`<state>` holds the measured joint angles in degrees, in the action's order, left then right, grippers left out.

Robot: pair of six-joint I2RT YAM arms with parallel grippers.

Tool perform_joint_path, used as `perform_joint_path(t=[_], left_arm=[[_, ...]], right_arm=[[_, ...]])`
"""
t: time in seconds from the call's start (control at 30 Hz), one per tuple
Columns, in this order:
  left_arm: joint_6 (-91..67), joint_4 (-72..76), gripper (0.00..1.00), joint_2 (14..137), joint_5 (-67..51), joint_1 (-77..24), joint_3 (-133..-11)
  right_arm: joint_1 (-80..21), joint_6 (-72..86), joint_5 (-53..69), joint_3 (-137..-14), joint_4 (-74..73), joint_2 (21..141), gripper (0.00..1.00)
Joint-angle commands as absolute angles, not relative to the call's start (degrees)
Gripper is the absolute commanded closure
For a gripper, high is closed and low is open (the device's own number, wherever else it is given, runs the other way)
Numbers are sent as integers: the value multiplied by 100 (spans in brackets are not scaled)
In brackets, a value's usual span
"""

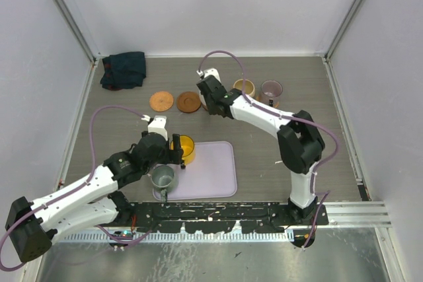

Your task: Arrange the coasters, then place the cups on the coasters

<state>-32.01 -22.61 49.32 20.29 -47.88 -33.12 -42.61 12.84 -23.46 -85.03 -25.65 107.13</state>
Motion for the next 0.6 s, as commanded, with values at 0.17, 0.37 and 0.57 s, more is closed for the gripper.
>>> perform_joint_path(t=[0.17, 0.37, 0.57], left_arm=[[-3103, -2036, 19, 4830, 2238, -4767, -3425], [-3108, -2048, 19, 4792, 2263, -4766, -3389], [-3137, -2026, 19, 4827, 2251, -4766, -3362]], right_arm=[[-3827, 1132, -2227, -9591, -1864, 11424, 99], [-3666, 1202, -2143, -9560, -1677, 11579, 99], [-3656, 1239, -2084, -9433, -1540, 11644, 99]])
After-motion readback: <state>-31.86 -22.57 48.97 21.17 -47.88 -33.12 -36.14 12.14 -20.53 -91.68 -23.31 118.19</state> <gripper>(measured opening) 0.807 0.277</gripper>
